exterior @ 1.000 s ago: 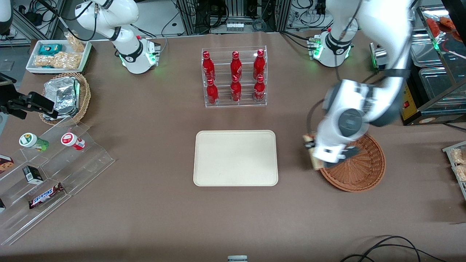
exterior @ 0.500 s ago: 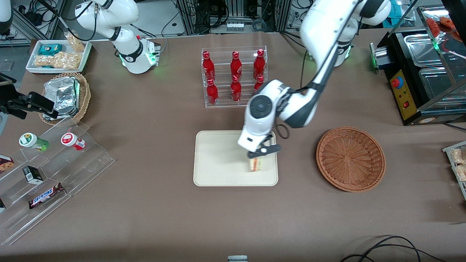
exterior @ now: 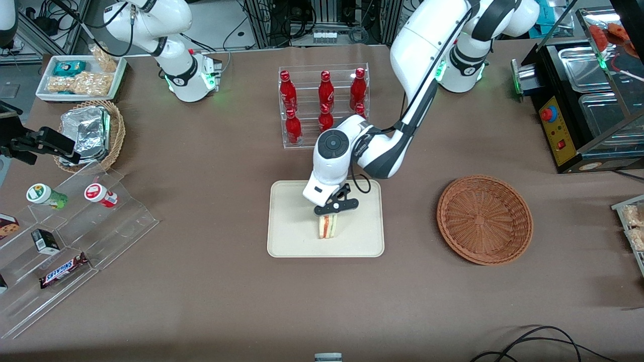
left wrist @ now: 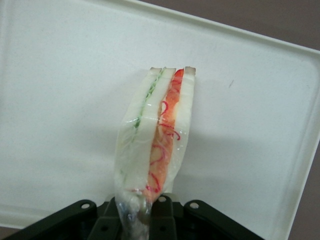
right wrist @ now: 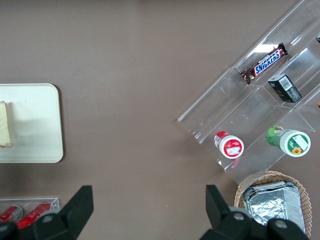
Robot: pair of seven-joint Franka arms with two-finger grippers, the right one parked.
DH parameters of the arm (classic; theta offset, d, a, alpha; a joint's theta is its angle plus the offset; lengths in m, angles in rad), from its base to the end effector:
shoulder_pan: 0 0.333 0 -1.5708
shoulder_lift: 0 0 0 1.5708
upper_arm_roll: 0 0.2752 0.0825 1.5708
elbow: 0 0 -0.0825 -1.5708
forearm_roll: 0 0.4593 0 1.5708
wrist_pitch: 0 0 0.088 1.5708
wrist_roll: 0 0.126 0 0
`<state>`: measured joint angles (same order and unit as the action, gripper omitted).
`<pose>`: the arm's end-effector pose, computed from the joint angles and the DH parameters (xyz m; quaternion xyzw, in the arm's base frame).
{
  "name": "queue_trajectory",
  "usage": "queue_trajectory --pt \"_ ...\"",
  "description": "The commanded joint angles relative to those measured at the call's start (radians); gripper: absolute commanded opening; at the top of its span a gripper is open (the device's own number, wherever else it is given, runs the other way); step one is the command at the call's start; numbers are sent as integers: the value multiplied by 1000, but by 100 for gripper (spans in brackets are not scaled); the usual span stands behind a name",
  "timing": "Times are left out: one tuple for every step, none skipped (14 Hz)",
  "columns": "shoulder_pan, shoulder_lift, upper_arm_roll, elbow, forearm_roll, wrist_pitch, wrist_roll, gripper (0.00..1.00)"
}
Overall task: Place sandwich from basket to tray
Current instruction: 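Lower the sandwich onto the tray and open the left gripper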
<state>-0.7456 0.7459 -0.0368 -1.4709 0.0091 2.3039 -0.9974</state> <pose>0.5430 -0.5352 0.1510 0.9930 0.1097 0.0208 0.0395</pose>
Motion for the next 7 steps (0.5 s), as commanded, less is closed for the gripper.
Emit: queue_trajectory --pt "-15 26 15 32 11 0 -26 18" --pt "-15 26 15 31 14 0 -20 70" --pt "-14 24 15 27 15 0 -15 100" --pt "-14 20 15 27 15 -1 -17 100" --pt "-18 15 17 29 15 -7 -18 100" --pt "-26 6 20 27 15 -14 -18 100" --pt "-27 -31 20 24 20 -46 -18 100"
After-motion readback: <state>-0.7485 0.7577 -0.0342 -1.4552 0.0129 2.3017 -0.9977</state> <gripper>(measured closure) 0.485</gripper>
